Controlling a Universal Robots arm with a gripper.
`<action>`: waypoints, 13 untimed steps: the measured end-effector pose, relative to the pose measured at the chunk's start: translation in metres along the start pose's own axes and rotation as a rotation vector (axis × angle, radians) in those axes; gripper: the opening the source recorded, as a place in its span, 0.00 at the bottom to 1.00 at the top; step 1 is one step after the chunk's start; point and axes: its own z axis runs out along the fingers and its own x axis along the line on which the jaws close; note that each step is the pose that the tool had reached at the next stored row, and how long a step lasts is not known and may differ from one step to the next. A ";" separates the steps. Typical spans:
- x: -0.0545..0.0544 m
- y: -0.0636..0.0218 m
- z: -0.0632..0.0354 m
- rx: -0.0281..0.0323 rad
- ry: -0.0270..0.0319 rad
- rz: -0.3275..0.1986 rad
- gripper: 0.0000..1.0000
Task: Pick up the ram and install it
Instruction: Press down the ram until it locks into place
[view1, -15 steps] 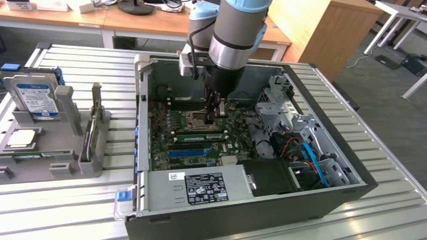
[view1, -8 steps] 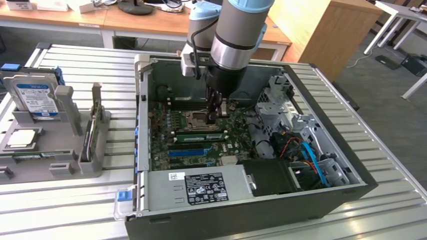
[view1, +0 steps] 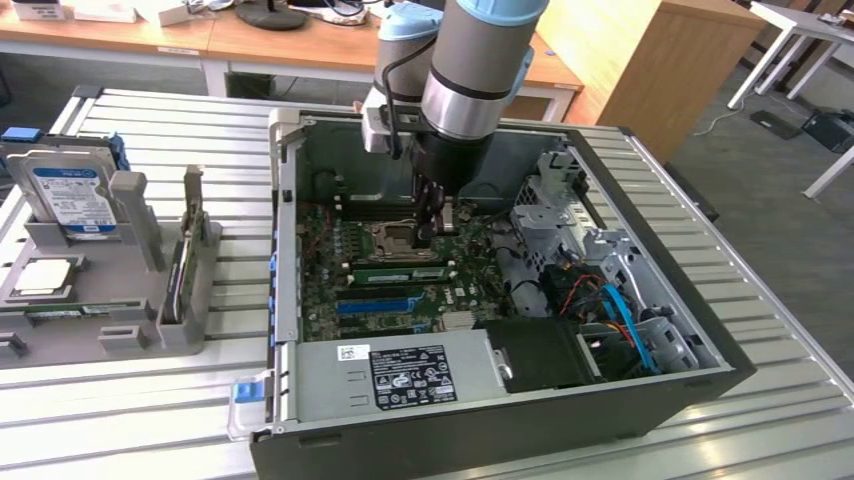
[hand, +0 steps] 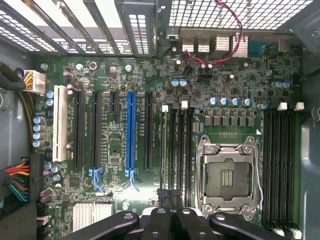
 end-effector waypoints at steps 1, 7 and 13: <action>0.000 0.0000 0.0000 0.0000 0.0000 0.000 0.11; 0.000 0.0000 0.0001 0.0006 -0.0006 0.031 0.11; 0.000 0.0000 0.0003 0.0023 -0.0023 0.125 0.11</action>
